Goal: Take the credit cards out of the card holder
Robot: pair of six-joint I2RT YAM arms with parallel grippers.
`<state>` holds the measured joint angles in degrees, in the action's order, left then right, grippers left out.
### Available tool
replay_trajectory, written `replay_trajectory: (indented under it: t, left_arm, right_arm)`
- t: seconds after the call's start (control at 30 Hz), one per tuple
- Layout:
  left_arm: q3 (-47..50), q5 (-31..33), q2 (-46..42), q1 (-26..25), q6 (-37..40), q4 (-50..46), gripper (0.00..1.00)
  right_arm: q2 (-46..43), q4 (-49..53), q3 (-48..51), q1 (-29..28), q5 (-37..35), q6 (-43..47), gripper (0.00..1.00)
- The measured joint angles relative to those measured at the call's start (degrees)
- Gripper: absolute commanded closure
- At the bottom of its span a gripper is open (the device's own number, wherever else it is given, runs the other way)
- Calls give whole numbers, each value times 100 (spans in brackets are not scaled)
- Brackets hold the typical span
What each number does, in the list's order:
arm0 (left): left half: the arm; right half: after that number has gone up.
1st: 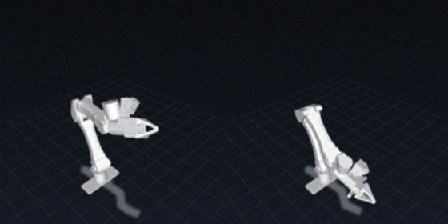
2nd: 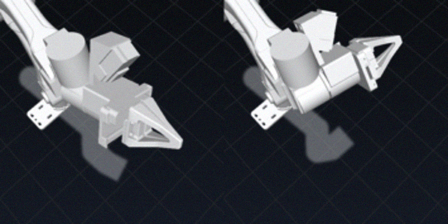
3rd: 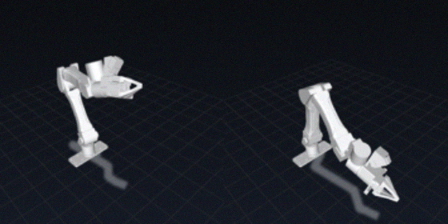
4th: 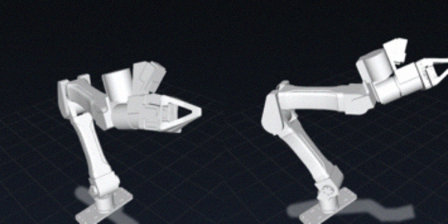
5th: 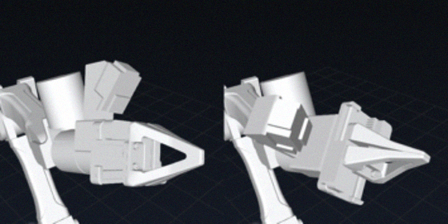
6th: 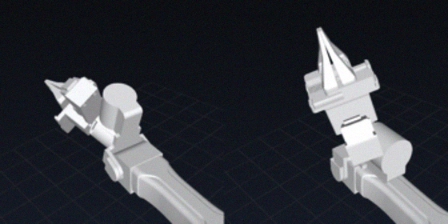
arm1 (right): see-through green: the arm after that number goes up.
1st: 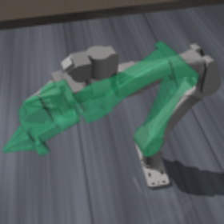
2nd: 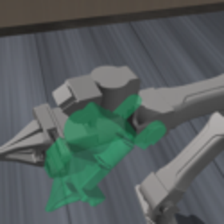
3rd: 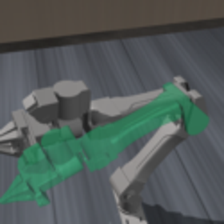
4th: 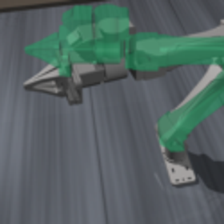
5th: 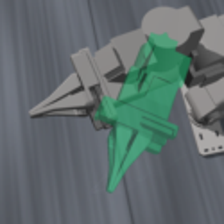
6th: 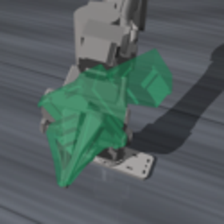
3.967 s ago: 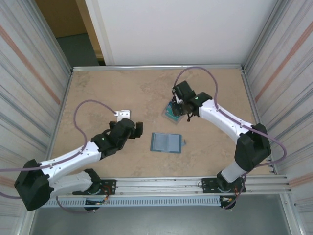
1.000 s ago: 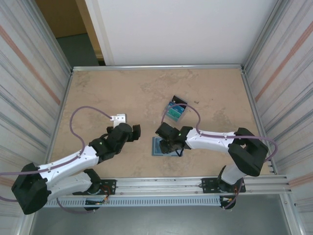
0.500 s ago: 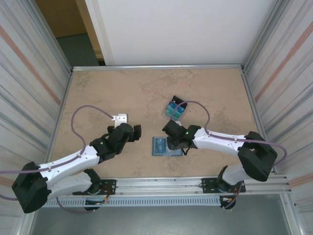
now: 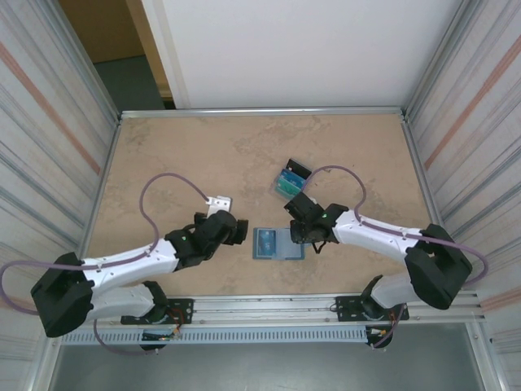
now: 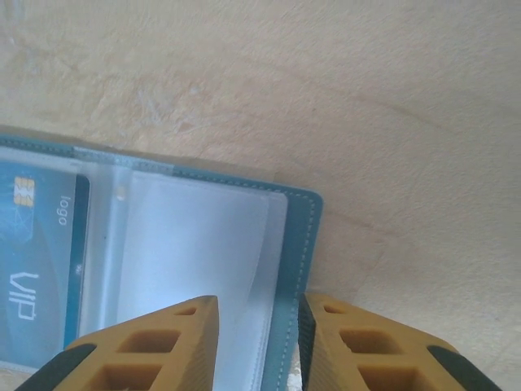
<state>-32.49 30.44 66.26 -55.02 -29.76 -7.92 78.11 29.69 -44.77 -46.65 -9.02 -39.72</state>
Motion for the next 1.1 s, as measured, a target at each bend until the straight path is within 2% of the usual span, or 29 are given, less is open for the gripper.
replay_trajectory:
  t: [0.27, 0.67, 0.87, 1.1]
  left_arm:
    - [-116, -221, 697, -341, -2, -122, 1]
    - [-573, -295, 1952, -970, -13, -299, 1]
    - [-662, -343, 2048, -1064, -98, -295, 1]
    - [-662, -404, 2009, -1102, -332, -306, 1]
  right_arm:
    - [-649, 76, 0, 131, 31, -59, 70]
    - [-555, 35, 0, 131, 588, -444, 72]
    - [-450, -20, 0, 131, 758, -527, 72]
    - [-317, -238, 0, 144, 1119, -590, 81]
